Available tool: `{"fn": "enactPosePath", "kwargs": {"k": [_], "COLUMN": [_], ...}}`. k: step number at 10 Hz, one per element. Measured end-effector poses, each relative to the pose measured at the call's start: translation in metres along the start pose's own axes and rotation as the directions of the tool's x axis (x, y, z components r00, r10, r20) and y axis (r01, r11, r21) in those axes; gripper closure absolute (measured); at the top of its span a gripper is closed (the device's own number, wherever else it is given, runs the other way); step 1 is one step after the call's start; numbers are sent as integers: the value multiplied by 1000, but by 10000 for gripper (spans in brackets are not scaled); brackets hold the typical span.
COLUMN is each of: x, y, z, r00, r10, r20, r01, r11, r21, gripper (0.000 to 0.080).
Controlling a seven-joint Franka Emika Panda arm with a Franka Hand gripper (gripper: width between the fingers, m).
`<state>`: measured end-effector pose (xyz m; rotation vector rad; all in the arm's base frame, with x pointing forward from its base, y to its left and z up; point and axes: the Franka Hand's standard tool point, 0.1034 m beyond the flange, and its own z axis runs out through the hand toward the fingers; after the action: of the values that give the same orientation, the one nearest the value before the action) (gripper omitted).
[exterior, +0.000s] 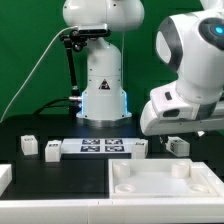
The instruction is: Assemble one leg
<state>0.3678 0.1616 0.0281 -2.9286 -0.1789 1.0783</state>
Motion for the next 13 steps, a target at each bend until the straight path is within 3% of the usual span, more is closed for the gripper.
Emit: {"fn": "enactPosePath", "kwargs": {"k": [3, 5, 7, 10, 12, 13], "x": [0, 3, 0, 1, 1, 1], "y": [-1, -1, 0, -4, -4, -4], "z": [14, 23, 30, 32, 32, 32], "r00": [980, 979, 981, 984, 984, 984], "r10": [-3, -3, 2, -3, -3, -3], "r20": [197, 204, 194, 176, 176, 176], "r01": [3, 2, 1, 7, 7, 7], "r11": [1000, 1000, 1000, 1000, 1000, 1000], "r21": [2, 5, -17, -22, -21, -21], "gripper": [150, 150, 150, 153, 491, 491]}}
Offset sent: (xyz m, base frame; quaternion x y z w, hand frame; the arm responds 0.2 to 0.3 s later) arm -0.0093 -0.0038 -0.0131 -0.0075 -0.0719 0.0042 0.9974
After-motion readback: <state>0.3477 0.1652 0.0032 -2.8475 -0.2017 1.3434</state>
